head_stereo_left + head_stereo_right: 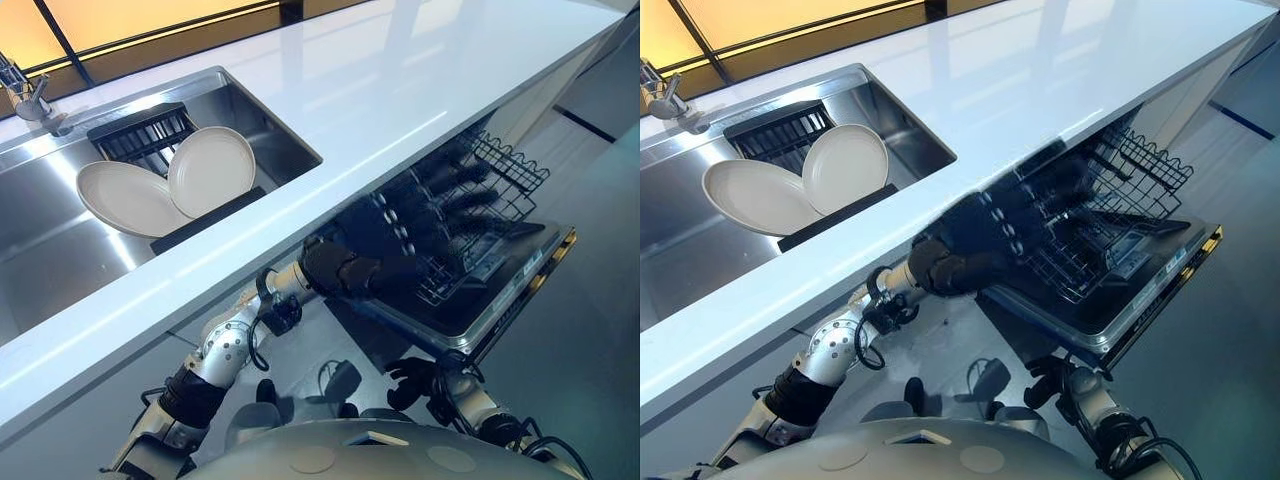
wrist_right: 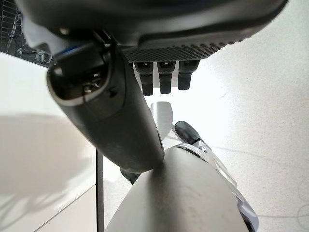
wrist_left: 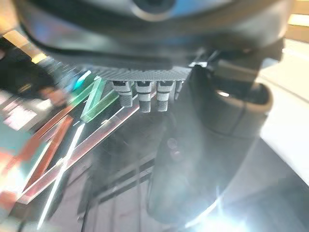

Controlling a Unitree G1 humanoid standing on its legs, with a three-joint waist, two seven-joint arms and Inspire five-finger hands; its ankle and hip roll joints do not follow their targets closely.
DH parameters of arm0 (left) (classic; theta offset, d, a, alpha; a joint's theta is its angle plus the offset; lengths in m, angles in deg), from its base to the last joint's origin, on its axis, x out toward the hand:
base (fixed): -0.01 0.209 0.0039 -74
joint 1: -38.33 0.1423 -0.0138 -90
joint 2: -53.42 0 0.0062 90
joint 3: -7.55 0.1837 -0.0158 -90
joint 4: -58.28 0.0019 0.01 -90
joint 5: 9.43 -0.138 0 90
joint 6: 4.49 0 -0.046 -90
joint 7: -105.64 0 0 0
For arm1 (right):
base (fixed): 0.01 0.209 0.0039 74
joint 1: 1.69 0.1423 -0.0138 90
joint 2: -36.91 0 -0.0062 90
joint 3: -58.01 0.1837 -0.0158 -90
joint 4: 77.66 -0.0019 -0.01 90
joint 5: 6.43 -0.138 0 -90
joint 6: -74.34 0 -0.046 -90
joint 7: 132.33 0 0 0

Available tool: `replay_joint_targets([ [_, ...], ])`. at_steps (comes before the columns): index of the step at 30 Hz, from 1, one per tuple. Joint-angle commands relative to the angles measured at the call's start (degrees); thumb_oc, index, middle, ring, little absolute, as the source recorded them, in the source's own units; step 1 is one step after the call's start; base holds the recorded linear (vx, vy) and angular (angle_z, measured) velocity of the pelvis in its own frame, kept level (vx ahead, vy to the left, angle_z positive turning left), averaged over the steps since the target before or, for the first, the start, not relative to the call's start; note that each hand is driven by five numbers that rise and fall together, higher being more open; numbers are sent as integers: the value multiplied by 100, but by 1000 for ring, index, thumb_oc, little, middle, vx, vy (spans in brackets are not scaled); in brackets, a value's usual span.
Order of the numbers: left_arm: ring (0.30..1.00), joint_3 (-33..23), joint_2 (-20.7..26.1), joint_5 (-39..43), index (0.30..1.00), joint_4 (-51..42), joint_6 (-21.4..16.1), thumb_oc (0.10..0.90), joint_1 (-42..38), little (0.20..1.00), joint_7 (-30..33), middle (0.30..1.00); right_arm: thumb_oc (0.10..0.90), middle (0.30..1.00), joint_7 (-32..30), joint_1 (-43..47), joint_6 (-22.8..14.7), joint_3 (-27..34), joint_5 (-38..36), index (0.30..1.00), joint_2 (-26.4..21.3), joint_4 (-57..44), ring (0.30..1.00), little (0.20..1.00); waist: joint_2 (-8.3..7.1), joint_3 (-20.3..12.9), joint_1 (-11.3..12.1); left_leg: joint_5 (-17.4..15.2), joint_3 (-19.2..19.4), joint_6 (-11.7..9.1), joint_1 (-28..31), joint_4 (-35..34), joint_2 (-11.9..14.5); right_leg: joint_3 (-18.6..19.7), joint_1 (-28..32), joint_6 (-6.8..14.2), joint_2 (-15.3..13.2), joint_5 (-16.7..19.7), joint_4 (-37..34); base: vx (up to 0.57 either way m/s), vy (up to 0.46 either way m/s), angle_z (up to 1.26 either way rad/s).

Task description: Pick up plates and place into dishwasher.

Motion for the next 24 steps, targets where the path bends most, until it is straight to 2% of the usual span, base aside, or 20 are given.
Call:
replay_joint_targets([
  [1, 900, -986, -107, -1794, 900, -586, -1930, 800, -584, 900, 1384, 900, 800, 900, -118, 72, -308, -43, -135, 900, -78, 270, 900, 900, 97, -132, 175, -793, 82, 330, 242, 13, -354, 19, -398, -5, 288, 7, 305, 33, 14, 11],
  [2, 900, -1157, 45, -2073, 900, -605, -2059, 800, -613, 900, 1664, 900, 800, 900, -160, 38, -393, -4, -136, 900, -62, 374, 900, 900, 112, -153, 200, -790, 65, 330, 238, 13, -360, -4, -389, 2, 284, 1, 298, 53, 34, 16],
  [3, 900, -1445, 304, -2881, 900, -656, -2342, 800, -676, 900, 2231, 900, 800, 900, -253, -17, -528, 39, -162, 900, -22, 561, 900, 900, 138, -193, 234, -782, 28, 331, 235, 13, -377, -46, -367, 17, 274, -10, 284, 65, 49, 15],
  [5, 900, -1913, 683, -4152, 900, -773, -2188, 800, -791, 900, 2927, 900, 800, 900, -418, -80, -844, 40, -171, 900, 51, 989, 900, 900, 185, -278, 281, -775, -4, 324, 216, 13, -392, -91, -361, 17, 266, -42, 286, 72, 66, 15],
  [8, 900, -2302, 1330, -5560, 900, -714, -1889, 800, -1082, 900, 3650, 900, 800, 900, -568, -101, -1084, -26, -115, 900, 119, 1387, 900, 900, 255, -368, 295, -780, -10, 328, 222, 13, -415, -98, -359, 33, 262, -64, 292, 59, 76, 15],
  [10, 900, -2466, 1914, -5862, 900, -566, -1665, 800, -1393, 900, 3885, 900, 800, 900, -592, -68, -1129, -78, -74, 900, 118, 1509, 900, 900, 311, -414, 284, -790, 17, 341, 237, 13, -424, -82, -357, 35, 259, -70, 295, 49, 76, 8],
  [12, 900, -2627, 2499, -6614, 900, -382, -1441, 800, -1700, 900, 4145, 900, 800, 900, -569, -17, -1161, -109, -65, 900, 89, 1558, 900, 900, 365, -451, 273, -804, 53, 340, 249, 13, -424, -63, -359, 42, 249, -85, 311, 40, 69, 6],
  [14, 900, -2636, 3019, -6634, 900, -143, -1074, 800, -2012, 900, 4024, 900, 800, 900, -550, 33, -1109, -205, -120, 900, 56, 1513, 900, 900, 417, -491, 258, -811, 104, 335, 265, 13, -430, -48, -358, 51, 238, -82, 310, 38, 60, 1],
  [15, 900, -2629, 3193, -6733, 900, -32, -1030, 800, -2103, 900, 4019, 900, 800, 900, -532, 60, -1087, -221, -127, 900, 38, 1501, 900, 900, 440, -501, 255, -816, 120, 334, 272, 13, -431, -47, -358, 55, 231, -84, 316, 32, 55, 0],
  [18, 900, -2430, 3925, -7090, 900, 513, -971, 800, -2596, 900, 4005, 900, 800, 900, -470, 169, -949, -327, -144, 900, -24, 1410, 900, 900, 522, -526, 225, -830, 182, 344, 307, 13, -447, -11, -366, 71, 218, -83, 340, 30, 53, -1],
  [19, 900, -2394, 3972, -7258, 900, 564, -942, 800, -2657, 900, 3970, 900, 800, 900, -468, 182, -940, -333, -147, 900, -22, 1410, 900, 900, 522, -522, 227, -832, 188, 344, 312, 13, -448, -7, -364, 71, 218, -84, 343, 33, 47, -2],
  [20, 900, -2228, 4263, -7646, 900, 820, -1021, 800, -2857, 900, 4058, 900, 800, 900, -448, 230, -878, -362, -152, 900, -46, 1395, 900, 900, 554, -530, 216, -840, 208, 351, 331, 13, -455, 5, -362, 83, 211, -76, 348, 36, 47, -3],
  [24, 900, -1424, 5033, -8145, 900, 1484, -1147, 800, -3808, 900, 3878, 900, 800, 900, -436, 328, -734, -427, -222, 900, -126, 1414, 900, 900, 646, -554, 173, -878, 288, 381, 400, 13, -487, 27, -336, 119, 182, -60, 356, 56, 55, -6],
])
